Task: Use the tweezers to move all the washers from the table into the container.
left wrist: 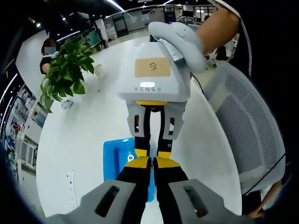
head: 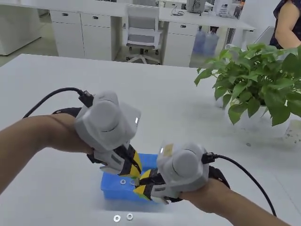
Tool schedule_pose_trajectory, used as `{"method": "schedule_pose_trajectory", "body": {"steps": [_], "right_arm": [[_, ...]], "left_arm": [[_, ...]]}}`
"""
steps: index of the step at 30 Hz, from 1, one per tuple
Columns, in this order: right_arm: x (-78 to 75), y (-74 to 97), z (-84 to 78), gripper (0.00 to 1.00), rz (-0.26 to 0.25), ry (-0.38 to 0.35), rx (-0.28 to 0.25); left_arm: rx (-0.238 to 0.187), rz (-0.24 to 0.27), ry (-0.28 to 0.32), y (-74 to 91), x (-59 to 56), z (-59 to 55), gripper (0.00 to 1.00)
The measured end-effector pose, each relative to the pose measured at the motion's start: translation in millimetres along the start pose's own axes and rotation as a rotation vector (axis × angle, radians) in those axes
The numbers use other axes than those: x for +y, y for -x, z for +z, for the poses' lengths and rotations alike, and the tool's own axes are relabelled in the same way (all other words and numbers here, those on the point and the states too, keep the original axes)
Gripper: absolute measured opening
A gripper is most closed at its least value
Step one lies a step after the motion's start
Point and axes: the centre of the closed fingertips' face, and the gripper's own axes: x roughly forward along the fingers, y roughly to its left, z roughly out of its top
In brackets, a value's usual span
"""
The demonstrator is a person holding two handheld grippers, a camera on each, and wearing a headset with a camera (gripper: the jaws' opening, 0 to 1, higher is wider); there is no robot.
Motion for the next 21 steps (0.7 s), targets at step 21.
{"method": "schedule_pose_trajectory", "body": {"steps": [21], "right_arm": [[27.1, -21.5, -14.2, 0.12, 0.047, -0.002, 0.015]], "left_arm": [[0.016, -0.038, 0.035, -14.2, -24.4, -21.0, 0.06]]}}
